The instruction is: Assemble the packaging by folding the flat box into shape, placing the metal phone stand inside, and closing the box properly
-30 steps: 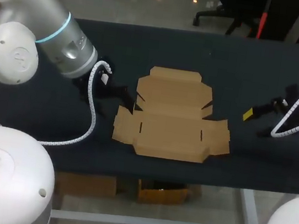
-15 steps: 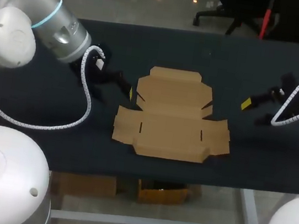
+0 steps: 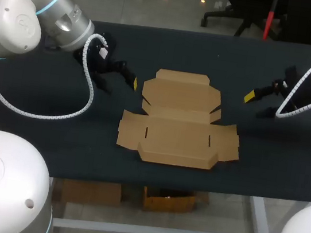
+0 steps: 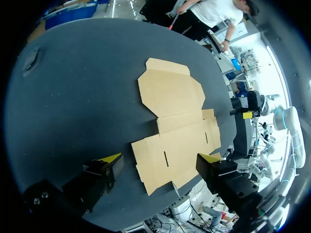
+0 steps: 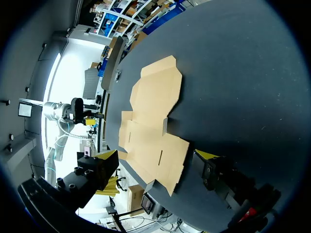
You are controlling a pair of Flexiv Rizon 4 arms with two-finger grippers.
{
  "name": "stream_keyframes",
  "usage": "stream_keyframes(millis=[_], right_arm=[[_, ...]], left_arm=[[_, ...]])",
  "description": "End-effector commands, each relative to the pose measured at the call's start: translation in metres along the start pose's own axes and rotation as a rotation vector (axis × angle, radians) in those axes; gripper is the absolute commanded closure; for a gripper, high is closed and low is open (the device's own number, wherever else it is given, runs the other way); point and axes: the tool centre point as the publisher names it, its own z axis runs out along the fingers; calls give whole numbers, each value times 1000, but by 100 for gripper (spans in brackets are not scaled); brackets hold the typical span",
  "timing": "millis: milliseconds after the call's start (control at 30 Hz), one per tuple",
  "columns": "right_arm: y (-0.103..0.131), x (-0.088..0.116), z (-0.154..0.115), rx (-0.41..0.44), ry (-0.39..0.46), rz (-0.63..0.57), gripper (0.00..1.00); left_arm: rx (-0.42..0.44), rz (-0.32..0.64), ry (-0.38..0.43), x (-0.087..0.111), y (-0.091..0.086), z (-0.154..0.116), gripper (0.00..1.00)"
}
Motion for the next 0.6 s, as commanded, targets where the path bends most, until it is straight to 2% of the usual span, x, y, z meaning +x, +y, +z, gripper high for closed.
stream_keyframes(millis=[33,467,533,600], right_arm=[[5,-3,-1,48,19,0,0],[9,-3,2,50,18,-12,0],[18,-3,7,47,37,-22,0],[27,0,14,48,19,-21,0]], left_arm=[[-34,1,2,-2,-6,1,0],[-34,1,2,-2,-6,1,0],[-32,14,-6,2,-15,5,0],[-40,26,0,4,-22,9,0]])
